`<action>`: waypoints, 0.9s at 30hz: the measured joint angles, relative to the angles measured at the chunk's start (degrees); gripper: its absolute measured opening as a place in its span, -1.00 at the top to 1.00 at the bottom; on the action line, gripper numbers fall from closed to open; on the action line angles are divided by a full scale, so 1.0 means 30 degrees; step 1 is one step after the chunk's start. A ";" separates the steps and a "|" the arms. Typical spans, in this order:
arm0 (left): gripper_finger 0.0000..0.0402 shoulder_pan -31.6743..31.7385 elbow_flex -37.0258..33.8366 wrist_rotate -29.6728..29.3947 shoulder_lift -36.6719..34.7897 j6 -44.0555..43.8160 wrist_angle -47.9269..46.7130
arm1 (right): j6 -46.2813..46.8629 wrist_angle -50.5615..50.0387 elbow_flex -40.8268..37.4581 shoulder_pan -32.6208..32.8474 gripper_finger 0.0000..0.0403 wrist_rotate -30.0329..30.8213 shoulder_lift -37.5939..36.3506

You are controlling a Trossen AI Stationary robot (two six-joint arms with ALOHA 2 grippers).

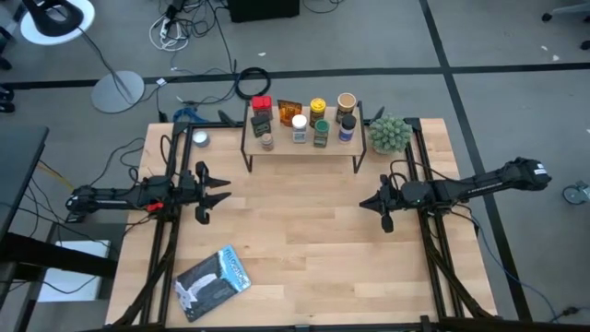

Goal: Shelf spices
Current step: Return to Home Position

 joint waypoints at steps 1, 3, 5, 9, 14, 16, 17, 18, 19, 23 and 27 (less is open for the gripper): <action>0.16 0.0000 0.0000 0.0000 0.0000 0.0000 0.0000 | -0.0007 0.0006 0.0000 0.0000 0.91 0.0000 0.0006; 0.16 0.0000 0.0000 0.0000 0.0000 -0.0007 0.0000 | -0.0007 0.0007 0.0000 0.0000 0.92 0.0000 0.0007; 0.16 0.0000 0.0000 0.0000 0.0000 -0.0007 0.0000 | -0.0015 0.0022 0.0000 0.0000 0.93 0.0000 0.0007; 0.16 0.0000 0.0000 0.0000 0.0000 -0.0010 0.0000 | -0.0022 0.0117 -0.0007 0.0000 0.94 -0.0007 0.0007; 0.16 0.0000 0.0000 0.0000 0.0000 -0.0015 0.0000 | -0.0025 0.0192 -0.0007 0.0000 0.93 -0.0007 0.0007; 0.16 0.0000 0.0000 0.0000 0.0000 -0.0015 0.0000 | -0.0029 0.0197 -0.0007 0.0000 0.93 -0.0012 0.0007; 0.16 0.0000 0.0000 0.0000 0.0000 -0.0020 0.0000 | -0.0029 0.0197 -0.0007 0.0000 0.92 -0.0015 0.0007; 0.16 0.0000 0.0000 0.0000 0.0000 -0.0020 0.0000 | -0.0029 0.0197 -0.0007 0.0000 0.92 -0.0015 0.0007; 0.16 0.0000 0.0000 0.0000 0.0000 -0.0022 0.0000 | -0.0036 0.0197 -0.0007 0.0000 0.92 -0.0015 0.0007; 0.16 0.0000 0.0000 0.0000 0.0000 -0.0022 0.0000 | -0.0036 0.0197 -0.0007 0.0000 0.93 -0.0022 0.0007; 0.16 0.0000 0.0000 0.0000 0.0000 -0.0022 0.0000 | -0.0044 0.0197 -0.0007 0.0000 0.94 -0.0029 0.0007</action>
